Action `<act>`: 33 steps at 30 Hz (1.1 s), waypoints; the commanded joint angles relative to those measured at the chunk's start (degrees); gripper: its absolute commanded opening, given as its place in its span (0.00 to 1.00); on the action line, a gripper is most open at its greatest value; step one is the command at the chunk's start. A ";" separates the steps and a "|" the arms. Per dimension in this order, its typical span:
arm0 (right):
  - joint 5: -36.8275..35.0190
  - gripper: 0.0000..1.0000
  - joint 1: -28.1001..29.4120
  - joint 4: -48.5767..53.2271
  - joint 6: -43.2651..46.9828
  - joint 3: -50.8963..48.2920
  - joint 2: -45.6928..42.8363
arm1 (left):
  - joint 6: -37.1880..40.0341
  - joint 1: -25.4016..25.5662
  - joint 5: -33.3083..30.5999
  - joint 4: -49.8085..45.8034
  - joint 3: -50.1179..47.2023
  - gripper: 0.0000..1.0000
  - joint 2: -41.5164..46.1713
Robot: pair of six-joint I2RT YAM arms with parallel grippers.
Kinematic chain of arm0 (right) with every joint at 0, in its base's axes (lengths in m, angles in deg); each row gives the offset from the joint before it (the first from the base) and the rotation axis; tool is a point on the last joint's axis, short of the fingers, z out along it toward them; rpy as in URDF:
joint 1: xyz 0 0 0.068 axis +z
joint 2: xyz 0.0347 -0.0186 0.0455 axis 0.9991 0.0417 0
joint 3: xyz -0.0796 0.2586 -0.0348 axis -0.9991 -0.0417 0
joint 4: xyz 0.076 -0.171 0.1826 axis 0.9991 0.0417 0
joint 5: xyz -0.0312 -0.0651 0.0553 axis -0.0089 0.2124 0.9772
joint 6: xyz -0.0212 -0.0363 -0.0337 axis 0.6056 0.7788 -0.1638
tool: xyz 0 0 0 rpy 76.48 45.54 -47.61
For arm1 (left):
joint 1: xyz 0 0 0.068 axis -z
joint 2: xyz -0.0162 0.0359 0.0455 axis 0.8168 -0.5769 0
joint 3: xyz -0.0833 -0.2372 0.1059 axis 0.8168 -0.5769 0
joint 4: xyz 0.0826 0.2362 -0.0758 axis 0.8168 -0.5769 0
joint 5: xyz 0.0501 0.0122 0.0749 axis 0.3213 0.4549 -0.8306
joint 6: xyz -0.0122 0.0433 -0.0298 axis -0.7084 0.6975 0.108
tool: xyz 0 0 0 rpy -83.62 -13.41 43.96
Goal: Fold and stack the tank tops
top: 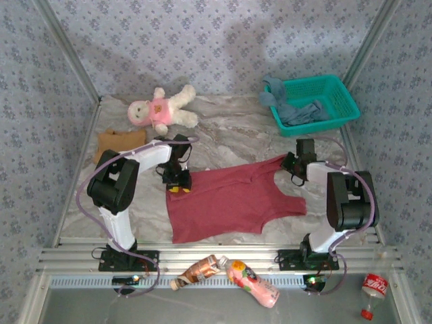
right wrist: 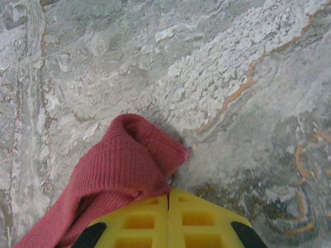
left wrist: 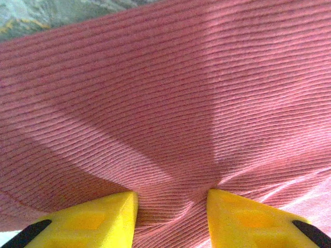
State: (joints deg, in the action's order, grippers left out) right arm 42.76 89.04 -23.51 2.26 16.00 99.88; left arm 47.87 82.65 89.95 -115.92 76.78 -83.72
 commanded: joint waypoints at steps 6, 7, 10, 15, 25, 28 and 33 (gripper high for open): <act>-0.99 0.10 -2.37 3.16 -2.06 -0.13 0.49 | 1.88 -0.18 -1.94 -1.99 -0.72 0.40 -2.48; -0.29 0.11 -2.86 3.16 -1.56 -0.32 -0.13 | 2.11 -0.43 -2.06 -1.95 -0.72 0.40 -2.57; 3.30 0.20 -3.61 4.65 -0.11 0.25 -0.70 | 3.05 -1.01 -2.55 -2.55 0.08 0.40 -3.08; 5.33 0.27 -4.01 9.40 1.27 0.04 -5.26 | 4.15 -1.17 -1.04 -2.50 1.45 0.40 -3.11; 7.75 0.25 -1.74 11.59 5.03 5.05 -13.11 | 4.30 -1.16 -1.93 -6.24 4.49 0.41 1.13; 8.86 0.23 0.13 5.06 4.82 7.57 -7.92 | 3.14 -1.12 -0.94 -6.14 5.07 0.41 2.28; 8.49 0.21 1.68 -1.59 4.82 9.62 1.52 | 1.46 -1.11 -0.45 -4.44 3.19 0.42 2.62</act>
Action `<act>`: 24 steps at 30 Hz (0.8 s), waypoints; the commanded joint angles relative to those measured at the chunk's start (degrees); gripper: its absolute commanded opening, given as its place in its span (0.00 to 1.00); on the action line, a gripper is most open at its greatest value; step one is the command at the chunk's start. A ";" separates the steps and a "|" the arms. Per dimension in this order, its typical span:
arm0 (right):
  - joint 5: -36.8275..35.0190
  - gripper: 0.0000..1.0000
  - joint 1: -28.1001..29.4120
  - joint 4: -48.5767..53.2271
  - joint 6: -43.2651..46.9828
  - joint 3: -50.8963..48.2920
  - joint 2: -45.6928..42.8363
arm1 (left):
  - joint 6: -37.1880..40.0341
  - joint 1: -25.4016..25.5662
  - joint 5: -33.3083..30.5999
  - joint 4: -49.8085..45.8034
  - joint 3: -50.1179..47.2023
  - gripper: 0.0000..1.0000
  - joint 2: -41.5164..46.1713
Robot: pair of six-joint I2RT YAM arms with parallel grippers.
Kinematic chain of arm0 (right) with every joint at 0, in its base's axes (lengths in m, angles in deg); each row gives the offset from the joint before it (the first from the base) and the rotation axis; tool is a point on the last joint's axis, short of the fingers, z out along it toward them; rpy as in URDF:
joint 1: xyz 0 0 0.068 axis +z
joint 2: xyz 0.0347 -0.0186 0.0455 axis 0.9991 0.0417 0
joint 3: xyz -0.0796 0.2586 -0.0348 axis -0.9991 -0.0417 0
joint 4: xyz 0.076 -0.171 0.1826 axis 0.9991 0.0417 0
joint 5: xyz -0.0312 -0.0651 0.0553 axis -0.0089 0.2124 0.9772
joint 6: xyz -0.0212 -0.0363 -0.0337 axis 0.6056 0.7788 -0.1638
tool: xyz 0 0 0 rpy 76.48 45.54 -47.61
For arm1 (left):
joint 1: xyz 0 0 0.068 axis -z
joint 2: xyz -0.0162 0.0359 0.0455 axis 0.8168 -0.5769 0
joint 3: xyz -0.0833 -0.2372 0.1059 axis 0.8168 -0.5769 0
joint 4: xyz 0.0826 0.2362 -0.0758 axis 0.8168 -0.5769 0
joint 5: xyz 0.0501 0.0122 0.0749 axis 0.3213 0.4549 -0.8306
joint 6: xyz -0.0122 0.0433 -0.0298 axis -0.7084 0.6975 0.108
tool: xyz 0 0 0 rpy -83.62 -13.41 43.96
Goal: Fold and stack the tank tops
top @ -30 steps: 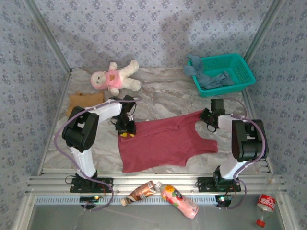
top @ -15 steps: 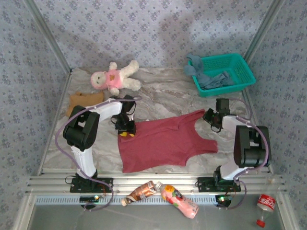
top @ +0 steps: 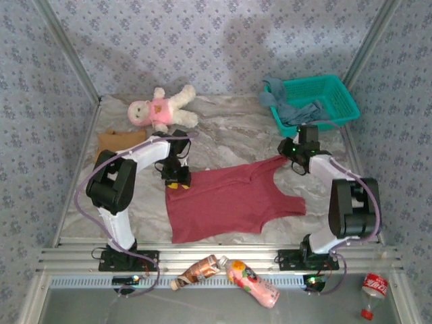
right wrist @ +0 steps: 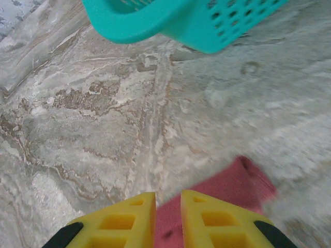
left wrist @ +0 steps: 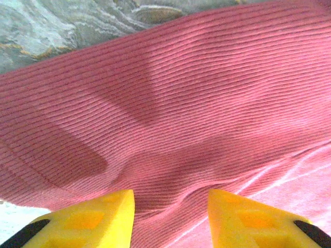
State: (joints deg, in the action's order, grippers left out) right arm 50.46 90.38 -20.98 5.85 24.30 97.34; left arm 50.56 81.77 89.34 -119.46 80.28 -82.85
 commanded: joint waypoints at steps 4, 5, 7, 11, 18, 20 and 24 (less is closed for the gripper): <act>-1.35 0.19 0.40 -3.07 3.21 1.17 7.69 | -0.54 -0.67 -0.10 0.35 -2.60 0.42 0.93; -1.49 0.18 0.16 -2.21 3.53 1.18 8.16 | -0.16 -0.86 -0.22 0.55 -2.83 0.42 0.65; -1.64 0.18 -0.07 -2.22 4.04 0.26 8.79 | 0.74 -1.17 -0.41 0.89 -3.03 0.42 -0.20; -2.84 0.17 -0.56 -0.10 5.31 -0.57 9.66 | 2.47 -1.76 -0.99 0.50 -1.68 0.42 -2.40; -3.75 0.16 -0.07 2.42 6.79 1.88 11.73 | 6.80 -3.70 -3.88 -1.02 3.62 0.41 -7.85; -3.74 0.16 0.21 2.87 6.53 3.11 12.50 | 8.26 -4.64 -5.08 -1.83 5.98 0.41 -9.76; -3.50 0.16 0.34 2.06 5.64 4.84 14.17 | 10.75 -6.32 -5.51 -2.40 10.78 0.41 -12.40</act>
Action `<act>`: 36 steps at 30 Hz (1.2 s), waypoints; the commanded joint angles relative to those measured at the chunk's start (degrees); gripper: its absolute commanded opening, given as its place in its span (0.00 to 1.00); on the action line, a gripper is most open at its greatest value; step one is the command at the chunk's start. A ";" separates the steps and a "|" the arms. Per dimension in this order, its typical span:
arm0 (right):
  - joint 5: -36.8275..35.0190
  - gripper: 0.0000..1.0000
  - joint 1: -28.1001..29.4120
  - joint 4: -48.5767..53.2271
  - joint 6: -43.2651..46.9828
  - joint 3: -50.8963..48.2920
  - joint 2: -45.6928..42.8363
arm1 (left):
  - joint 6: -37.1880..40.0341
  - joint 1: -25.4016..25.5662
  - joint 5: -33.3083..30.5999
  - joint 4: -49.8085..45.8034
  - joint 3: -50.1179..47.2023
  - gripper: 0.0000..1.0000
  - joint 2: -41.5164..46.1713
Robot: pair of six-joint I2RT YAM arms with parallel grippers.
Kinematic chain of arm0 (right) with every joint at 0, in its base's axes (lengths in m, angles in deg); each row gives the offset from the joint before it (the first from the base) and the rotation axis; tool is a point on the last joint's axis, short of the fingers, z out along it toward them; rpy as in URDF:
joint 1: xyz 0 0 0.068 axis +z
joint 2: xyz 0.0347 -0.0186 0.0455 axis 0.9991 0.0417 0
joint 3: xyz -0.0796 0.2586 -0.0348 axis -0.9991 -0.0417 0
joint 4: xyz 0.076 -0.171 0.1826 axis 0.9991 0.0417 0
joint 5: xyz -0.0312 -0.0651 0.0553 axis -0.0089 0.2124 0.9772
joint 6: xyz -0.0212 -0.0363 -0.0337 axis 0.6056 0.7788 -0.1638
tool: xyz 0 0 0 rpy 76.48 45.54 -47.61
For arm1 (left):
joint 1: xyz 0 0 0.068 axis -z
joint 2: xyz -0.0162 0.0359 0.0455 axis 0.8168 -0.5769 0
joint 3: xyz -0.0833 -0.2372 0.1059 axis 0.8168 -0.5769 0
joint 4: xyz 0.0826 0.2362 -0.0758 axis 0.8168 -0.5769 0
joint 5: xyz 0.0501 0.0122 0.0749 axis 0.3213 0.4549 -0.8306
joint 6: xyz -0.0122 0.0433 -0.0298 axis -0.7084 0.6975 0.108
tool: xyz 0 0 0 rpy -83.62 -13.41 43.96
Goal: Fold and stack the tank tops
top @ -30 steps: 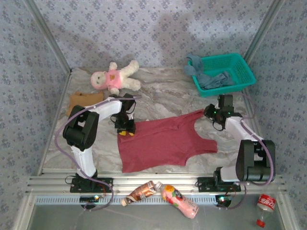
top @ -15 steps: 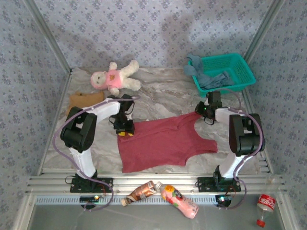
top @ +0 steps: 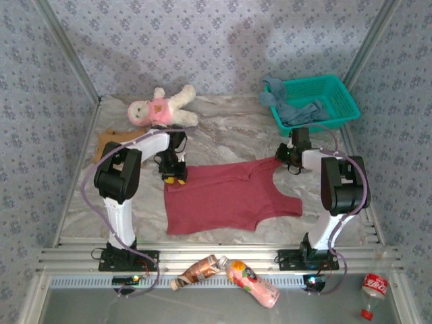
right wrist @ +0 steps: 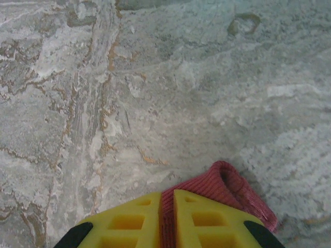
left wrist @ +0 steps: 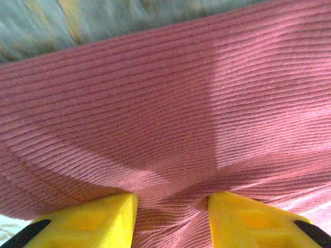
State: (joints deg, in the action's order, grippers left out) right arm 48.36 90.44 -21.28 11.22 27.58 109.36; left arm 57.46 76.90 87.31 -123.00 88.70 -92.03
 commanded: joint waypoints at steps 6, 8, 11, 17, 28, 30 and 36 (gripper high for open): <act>0.40 0.17 0.82 -0.67 0.43 3.17 0.40 | 6.88 -2.60 -6.06 -1.40 9.30 0.42 -5.30; 1.63 0.18 1.11 -0.87 1.02 2.64 -2.33 | 7.04 -3.13 -6.64 -2.65 11.20 0.42 -4.86; 3.58 0.22 2.27 0.31 3.33 0.84 -7.81 | 6.10 -3.31 -6.93 -4.20 11.64 0.43 -2.56; 8.97 0.40 9.97 8.59 11.53 -4.18 -18.88 | -1.40 -3.32 -3.63 -7.13 1.12 0.47 9.01; 3.97 0.54 33.73 17.29 12.16 -14.51 -31.41 | -24.52 -1.05 4.30 -2.06 -28.46 0.49 32.88; 1.27 0.54 37.73 18.68 12.57 -16.12 -32.67 | -28.46 0.38 5.57 0.21 -32.10 0.49 35.63; -7.88 0.53 48.23 19.73 13.72 -18.63 -36.32 | -34.62 1.86 6.53 5.02 -40.43 0.49 40.44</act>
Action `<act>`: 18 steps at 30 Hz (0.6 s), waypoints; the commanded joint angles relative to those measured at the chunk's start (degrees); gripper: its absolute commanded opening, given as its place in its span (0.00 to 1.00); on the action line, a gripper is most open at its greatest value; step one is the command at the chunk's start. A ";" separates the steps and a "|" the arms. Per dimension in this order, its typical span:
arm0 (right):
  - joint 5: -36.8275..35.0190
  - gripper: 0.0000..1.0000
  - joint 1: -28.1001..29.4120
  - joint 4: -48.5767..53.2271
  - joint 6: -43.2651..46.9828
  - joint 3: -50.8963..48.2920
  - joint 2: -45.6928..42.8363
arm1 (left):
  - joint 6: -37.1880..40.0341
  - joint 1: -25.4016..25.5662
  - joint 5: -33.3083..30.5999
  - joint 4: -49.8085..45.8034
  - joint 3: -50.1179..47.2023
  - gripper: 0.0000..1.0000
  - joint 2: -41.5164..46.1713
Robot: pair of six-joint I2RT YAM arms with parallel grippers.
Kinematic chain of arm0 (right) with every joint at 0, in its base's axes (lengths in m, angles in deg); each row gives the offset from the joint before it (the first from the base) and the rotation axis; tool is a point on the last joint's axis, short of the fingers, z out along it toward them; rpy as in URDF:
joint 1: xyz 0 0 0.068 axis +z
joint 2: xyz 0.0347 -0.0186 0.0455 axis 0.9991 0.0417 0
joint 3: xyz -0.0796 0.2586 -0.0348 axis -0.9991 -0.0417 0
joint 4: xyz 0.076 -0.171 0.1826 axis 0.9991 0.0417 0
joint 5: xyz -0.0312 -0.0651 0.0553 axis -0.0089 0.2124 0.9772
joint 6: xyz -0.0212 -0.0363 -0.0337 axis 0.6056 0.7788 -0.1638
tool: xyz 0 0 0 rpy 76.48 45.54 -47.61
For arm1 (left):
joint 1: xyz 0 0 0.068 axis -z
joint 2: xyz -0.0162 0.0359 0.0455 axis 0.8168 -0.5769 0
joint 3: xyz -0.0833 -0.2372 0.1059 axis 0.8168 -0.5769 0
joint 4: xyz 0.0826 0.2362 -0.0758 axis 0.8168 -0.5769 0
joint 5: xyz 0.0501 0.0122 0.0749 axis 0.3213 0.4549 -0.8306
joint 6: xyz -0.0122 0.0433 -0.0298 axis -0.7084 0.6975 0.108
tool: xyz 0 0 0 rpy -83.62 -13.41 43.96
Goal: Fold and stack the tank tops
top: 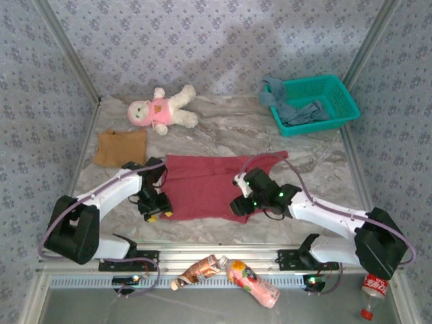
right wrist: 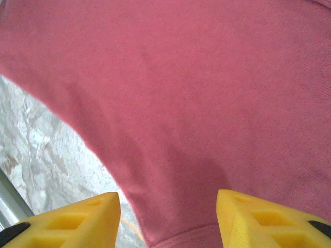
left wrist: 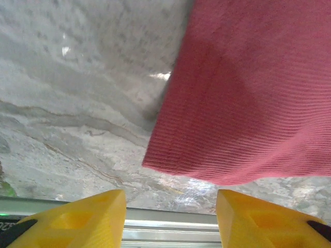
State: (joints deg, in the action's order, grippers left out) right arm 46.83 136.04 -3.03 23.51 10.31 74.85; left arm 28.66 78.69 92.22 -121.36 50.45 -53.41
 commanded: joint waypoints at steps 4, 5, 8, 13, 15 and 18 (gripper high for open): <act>-10.87 0.52 6.15 2.96 -0.66 -0.40 1.76 | -7.18 -0.02 1.55 7.52 -5.18 0.49 1.77; -12.32 0.52 7.62 2.94 -1.12 -0.49 2.41 | -7.43 -0.06 1.46 8.44 -5.56 0.48 1.52; -12.68 0.52 9.59 2.34 -2.95 -1.76 3.25 | -7.65 -0.06 0.72 10.36 -5.80 0.48 0.84; -13.59 0.52 10.87 2.94 -6.41 -2.56 4.82 | -7.29 0.00 0.82 11.97 -6.35 0.44 -0.87; -13.84 0.51 11.55 3.53 -8.33 -2.61 6.33 | -7.13 0.32 0.87 12.16 -6.86 0.43 -1.20; -15.10 0.51 13.13 3.85 -9.43 -2.18 8.29 | -7.12 0.31 0.74 12.61 -7.26 0.40 -1.16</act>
State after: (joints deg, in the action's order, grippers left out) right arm 34.17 147.93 -1.50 17.17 8.50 81.74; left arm 22.05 78.71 92.75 -109.65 44.04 -54.11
